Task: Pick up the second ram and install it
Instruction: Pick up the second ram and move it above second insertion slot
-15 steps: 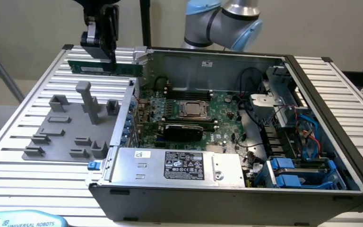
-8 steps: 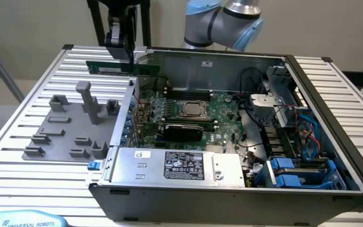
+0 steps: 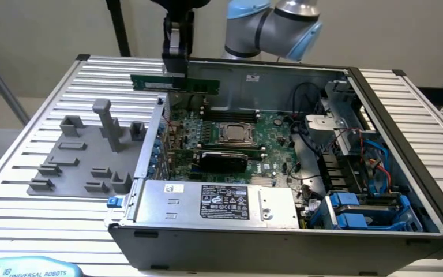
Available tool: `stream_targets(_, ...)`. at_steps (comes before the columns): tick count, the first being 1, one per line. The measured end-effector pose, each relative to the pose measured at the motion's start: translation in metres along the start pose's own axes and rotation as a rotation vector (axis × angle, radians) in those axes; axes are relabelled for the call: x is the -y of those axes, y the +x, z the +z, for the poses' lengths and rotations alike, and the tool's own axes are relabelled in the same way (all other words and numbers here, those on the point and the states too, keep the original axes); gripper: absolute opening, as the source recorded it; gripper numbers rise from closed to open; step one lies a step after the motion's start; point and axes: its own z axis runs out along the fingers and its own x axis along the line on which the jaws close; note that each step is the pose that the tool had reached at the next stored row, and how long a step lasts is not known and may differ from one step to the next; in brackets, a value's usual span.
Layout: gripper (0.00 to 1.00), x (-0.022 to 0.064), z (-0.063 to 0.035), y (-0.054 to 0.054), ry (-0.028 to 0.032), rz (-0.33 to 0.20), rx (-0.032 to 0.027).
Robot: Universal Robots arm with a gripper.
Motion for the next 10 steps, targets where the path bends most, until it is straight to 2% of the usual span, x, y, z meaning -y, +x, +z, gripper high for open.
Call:
stream_targets(4, 0.14, 0.0179, 0.0016, -0.005, 0.0, 0.0, -0.0002)
stream_targets(10, 0.14, 0.0409, 0.0103, -0.023, 0.0, 0.0, -0.0023)
